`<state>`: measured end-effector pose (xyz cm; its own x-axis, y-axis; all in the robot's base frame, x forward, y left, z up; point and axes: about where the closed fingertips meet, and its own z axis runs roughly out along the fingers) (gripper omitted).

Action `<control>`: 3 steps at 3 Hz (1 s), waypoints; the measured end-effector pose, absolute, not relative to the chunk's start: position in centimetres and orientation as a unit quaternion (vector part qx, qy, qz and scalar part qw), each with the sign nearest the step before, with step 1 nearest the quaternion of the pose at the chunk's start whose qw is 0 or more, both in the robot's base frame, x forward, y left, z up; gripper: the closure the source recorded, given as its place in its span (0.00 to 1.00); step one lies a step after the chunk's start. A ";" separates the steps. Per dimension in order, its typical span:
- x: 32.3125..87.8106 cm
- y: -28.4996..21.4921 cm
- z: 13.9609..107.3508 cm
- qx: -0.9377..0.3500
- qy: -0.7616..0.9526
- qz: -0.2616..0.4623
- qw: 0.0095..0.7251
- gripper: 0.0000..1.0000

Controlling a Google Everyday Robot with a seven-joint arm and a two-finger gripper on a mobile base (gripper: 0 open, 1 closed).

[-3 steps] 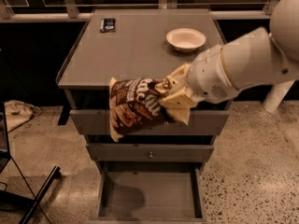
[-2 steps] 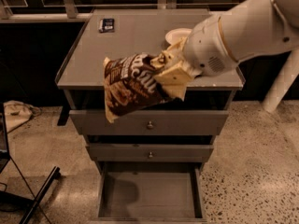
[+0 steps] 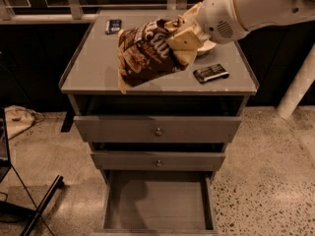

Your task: Pick brown chip bag from bottom drawer and place on counter

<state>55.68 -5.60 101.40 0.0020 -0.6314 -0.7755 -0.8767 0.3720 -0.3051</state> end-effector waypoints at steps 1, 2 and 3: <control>59.3 -6.2 102.1 -0.519 0.706 0.124 0.465 1.00; 63.0 -6.6 101.5 -0.491 0.724 0.115 0.471 1.00; 66.4 -6.4 99.5 -0.469 0.747 0.105 0.459 1.00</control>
Offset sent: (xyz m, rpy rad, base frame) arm 0.1214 -0.0192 -0.0091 0.0494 0.0077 -0.2254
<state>66.39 -6.38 99.48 -0.1393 -0.6053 -0.7837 -0.7972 0.5381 -0.2739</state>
